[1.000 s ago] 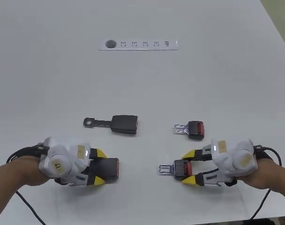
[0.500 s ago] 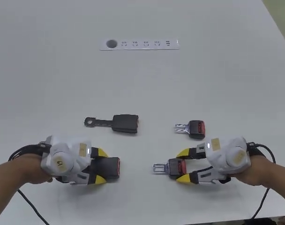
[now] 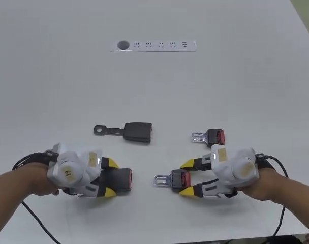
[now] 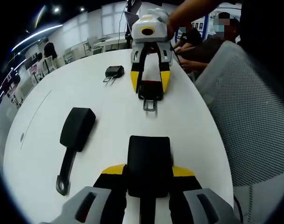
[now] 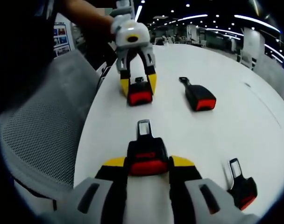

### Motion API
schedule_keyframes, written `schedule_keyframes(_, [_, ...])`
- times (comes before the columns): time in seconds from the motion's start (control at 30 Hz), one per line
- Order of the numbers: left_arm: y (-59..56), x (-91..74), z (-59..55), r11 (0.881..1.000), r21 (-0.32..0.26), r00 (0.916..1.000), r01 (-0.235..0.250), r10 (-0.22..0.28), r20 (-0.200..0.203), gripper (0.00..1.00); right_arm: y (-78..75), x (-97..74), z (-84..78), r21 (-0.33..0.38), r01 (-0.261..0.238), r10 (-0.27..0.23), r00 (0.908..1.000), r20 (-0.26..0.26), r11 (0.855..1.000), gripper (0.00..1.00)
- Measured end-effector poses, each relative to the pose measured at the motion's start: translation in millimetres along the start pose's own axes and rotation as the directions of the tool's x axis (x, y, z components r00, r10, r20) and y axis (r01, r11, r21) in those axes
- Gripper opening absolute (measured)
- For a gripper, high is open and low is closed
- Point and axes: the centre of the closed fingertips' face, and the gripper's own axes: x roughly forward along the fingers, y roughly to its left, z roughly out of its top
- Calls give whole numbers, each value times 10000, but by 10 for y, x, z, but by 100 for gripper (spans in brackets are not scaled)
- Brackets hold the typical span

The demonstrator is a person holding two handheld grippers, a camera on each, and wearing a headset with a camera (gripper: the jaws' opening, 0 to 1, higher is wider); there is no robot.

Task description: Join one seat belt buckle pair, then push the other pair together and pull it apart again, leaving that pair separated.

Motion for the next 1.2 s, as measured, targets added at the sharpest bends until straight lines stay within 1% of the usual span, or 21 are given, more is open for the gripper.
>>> schedule_keyframes(0.13, [0, 1, -1, 10000, -29, 10000, -3, 3, -22, 35, -1, 50, 62, 8, 8, -8, 9998, 174, 10000, 35])
schedule_keyframes(0.23, [2, -1, -2, 10000, -44, 10000, -2, 2, -25, 35, 20, 119, 134, -1, -53, 53, 9995, 327, 10000, 35])
schedule_keyframes(0.47, [2, -1, -2, 10000, -43, 10000, 13, -13, -36, 35, -1, 230, 246, 23, -127, 126, 9986, 509, 9999, 35])
schedule_keyframes(0.73, [1, 1, -4, 10000, -71, 10000, 47, -47, -71, 35, 24, 413, 402, 3, -203, 202, 9967, 789, 9998, 35])
schedule_keyframes(1.0, [-4, 12, -3, 9999, 11, 9998, 101, -100, -187, 35, 39, 495, 485, 140, -154, 141, 9954, 944, 9998, 35])
schedule_keyframes(1.03, [-7, 12, -8, 9999, 71, 9996, 137, -136, -234, 35, 49, 507, 497, 15, -142, 140, 9958, 901, 9999, 35])
schedule_keyframes(1.1, [-8, 13, -8, 9999, 17, 9996, 155, -154, -256, 35, 55, 503, 489, 101, -128, 119, 9961, 874, 9999, 34])
schedule_keyframes(1.13, [-9, 14, -6, 9998, 130, 9993, 165, -160, -331, 35, 53, 503, 490, 125, -98, 87, 9964, 844, 9999, 34])
schedule_keyframes(1.2, [-9, 12, -8, 9998, 146, 9992, 153, -148, -360, 35, 52, 508, 488, 98, -57, 50, 9969, 780, 9999, 34])
